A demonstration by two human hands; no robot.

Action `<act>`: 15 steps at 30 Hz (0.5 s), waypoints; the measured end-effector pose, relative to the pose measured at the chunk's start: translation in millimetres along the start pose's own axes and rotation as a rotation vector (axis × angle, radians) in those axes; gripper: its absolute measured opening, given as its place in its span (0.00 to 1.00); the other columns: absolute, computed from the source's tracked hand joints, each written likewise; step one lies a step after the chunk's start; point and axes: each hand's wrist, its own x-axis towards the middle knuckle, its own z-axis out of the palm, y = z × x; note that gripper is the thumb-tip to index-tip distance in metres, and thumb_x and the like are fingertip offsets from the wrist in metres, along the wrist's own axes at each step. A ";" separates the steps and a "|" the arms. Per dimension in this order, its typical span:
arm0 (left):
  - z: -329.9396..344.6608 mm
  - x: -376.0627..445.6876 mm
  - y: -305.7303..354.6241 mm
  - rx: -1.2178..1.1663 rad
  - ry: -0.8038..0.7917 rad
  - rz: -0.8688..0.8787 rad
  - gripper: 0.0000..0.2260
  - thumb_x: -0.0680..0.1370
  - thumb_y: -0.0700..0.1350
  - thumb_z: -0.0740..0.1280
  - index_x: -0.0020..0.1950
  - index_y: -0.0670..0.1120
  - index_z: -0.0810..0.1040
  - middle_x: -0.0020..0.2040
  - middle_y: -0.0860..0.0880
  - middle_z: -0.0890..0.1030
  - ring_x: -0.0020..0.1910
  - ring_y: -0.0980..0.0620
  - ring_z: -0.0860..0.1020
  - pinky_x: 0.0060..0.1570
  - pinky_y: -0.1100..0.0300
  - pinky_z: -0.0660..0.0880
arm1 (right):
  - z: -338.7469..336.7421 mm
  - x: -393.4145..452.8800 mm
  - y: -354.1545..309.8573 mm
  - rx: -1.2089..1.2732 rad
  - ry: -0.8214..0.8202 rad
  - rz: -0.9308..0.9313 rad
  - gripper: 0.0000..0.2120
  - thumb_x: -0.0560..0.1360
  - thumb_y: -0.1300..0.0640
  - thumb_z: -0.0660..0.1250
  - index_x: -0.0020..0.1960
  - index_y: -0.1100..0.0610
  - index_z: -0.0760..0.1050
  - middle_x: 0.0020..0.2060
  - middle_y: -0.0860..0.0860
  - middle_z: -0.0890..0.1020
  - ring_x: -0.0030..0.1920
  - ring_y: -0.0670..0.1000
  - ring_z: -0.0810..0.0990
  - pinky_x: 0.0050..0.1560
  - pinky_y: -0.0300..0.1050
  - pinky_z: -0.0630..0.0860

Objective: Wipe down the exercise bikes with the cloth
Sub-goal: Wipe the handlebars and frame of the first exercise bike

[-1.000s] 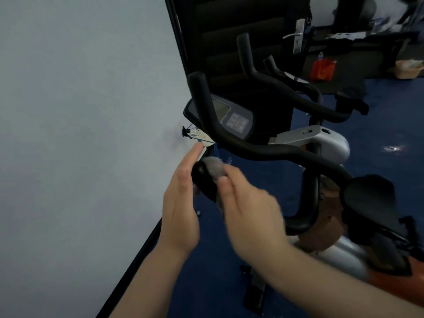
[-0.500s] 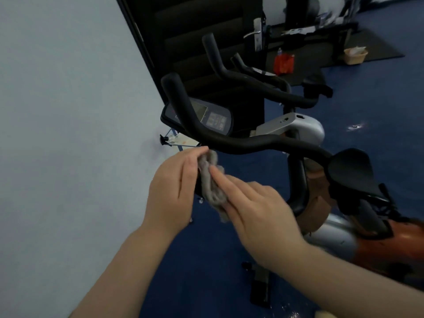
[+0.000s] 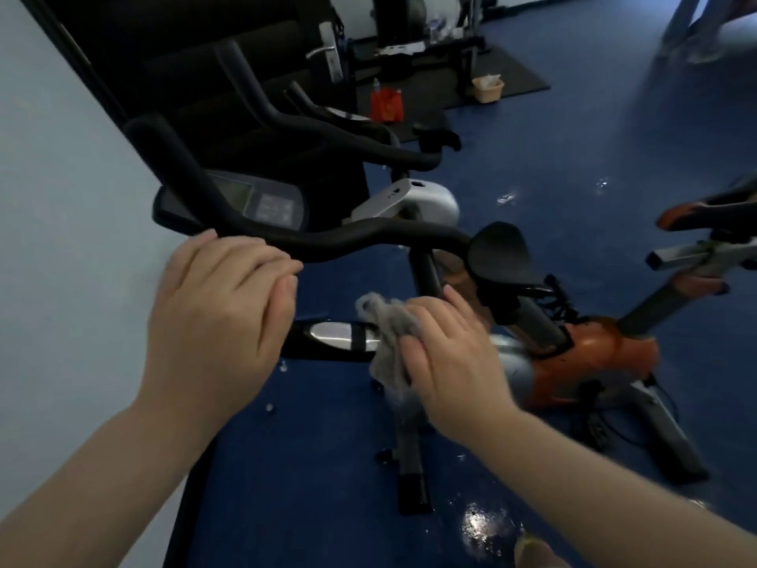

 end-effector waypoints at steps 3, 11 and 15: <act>8.6 3.2 25.5 0.132 -0.014 0.088 0.15 0.81 0.45 0.58 0.48 0.44 0.83 0.46 0.48 0.84 0.49 0.45 0.81 0.65 0.49 0.65 | 17.6 -14.4 -32.6 0.234 0.075 0.235 0.20 0.81 0.51 0.47 0.68 0.54 0.68 0.69 0.48 0.69 0.74 0.46 0.58 0.75 0.44 0.48; 33.4 4.1 55.9 0.288 -0.148 0.005 0.22 0.82 0.46 0.54 0.27 0.47 0.70 0.21 0.50 0.70 0.23 0.48 0.67 0.32 0.54 0.64 | 3.9 22.6 -20.4 0.712 0.034 0.670 0.28 0.81 0.49 0.55 0.77 0.50 0.47 0.75 0.49 0.58 0.72 0.44 0.59 0.67 0.32 0.58; 36.1 3.8 57.7 0.290 -0.092 -0.032 0.22 0.80 0.45 0.56 0.25 0.47 0.70 0.19 0.50 0.70 0.21 0.48 0.67 0.31 0.56 0.63 | 8.0 28.0 -14.4 0.863 0.054 0.863 0.27 0.80 0.46 0.58 0.75 0.50 0.54 0.64 0.48 0.72 0.60 0.43 0.72 0.50 0.28 0.65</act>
